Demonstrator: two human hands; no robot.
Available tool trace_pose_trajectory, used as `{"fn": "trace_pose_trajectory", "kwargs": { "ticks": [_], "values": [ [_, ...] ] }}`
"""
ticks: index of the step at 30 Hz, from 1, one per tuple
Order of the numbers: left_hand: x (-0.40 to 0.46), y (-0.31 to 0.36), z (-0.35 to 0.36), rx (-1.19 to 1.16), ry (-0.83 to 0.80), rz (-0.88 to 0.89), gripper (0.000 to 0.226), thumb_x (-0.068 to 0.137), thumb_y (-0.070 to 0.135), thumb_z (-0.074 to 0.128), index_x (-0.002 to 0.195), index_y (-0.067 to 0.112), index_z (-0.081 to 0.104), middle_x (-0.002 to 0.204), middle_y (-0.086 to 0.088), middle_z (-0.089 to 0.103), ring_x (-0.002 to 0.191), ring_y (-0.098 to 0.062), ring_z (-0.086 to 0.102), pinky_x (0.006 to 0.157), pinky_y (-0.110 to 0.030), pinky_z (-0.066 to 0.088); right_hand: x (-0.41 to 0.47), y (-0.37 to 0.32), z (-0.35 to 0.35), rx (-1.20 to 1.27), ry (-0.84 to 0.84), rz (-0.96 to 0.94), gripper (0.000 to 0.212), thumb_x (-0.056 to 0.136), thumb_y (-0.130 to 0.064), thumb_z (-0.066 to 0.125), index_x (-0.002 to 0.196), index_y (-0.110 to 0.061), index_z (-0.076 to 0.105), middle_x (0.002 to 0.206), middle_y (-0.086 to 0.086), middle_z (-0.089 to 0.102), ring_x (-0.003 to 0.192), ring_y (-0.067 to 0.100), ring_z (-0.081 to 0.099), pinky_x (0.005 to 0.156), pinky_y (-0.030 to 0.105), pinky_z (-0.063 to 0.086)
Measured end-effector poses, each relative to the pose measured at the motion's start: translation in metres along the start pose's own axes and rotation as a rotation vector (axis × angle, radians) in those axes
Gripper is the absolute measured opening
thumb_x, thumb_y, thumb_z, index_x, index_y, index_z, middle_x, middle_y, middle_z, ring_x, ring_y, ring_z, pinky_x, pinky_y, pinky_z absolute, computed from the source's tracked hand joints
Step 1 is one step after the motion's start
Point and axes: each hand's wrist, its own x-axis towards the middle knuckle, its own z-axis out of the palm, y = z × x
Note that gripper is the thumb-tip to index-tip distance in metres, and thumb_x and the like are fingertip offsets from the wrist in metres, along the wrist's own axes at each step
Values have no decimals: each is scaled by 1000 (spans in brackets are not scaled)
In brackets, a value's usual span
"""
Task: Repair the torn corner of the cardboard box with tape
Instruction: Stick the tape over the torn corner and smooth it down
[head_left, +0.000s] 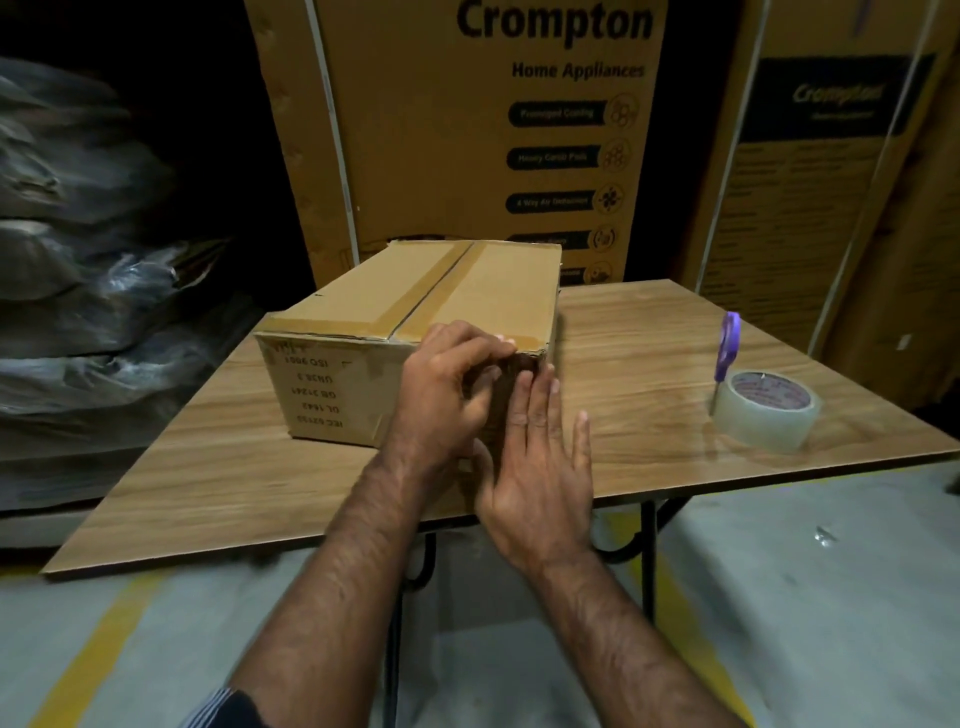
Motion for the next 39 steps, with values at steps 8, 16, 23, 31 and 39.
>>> {"fn": "trace_pose_trajectory", "kwargs": {
  "ticks": [8, 16, 23, 31, 39],
  "values": [
    [-1, -1, 3, -13, 42, 5, 27, 82, -2, 75, 107, 8, 78, 102, -7, 73, 99, -22, 64, 86, -26, 50, -47, 15, -3, -71, -107, -37, 83, 103, -65, 9, 163, -8, 7, 172, 7, -3, 160, 23, 1, 126, 54, 1],
    [-1, -3, 6, -14, 61, 15, 24, 84, 3, 73, 107, 8, 78, 101, -7, 72, 99, -22, 63, 84, -32, 54, 0, 7, -28, -71, -91, -196, 88, 99, -69, 11, 163, -12, -11, 171, 7, -22, 159, 20, -16, 129, 49, -6],
    [-1, 0, 7, -25, 82, -7, 25, 81, -1, 73, 105, 7, 78, 100, -7, 73, 98, -24, 64, 85, -32, 54, -24, 17, -12, -110, -122, -178, 90, 99, -70, 11, 163, -7, 2, 173, 8, -10, 160, 21, -4, 127, 52, 2],
    [-2, 4, 5, -14, 78, -23, 25, 84, -1, 74, 107, 8, 78, 103, -8, 73, 101, -22, 64, 87, -29, 52, -53, 25, -20, -150, -254, -176, 93, 99, -77, 13, 161, -8, 24, 173, 5, 6, 160, 20, 9, 124, 60, 3],
    [-3, 6, 9, 2, 87, -25, 25, 81, 4, 75, 106, 7, 76, 103, -7, 71, 100, -24, 62, 85, -44, 57, -21, 15, -55, -8, -224, -160, 94, 87, -79, -16, 160, -20, -21, 166, -6, -36, 154, 10, -30, 126, 51, -15]
  ]
}}
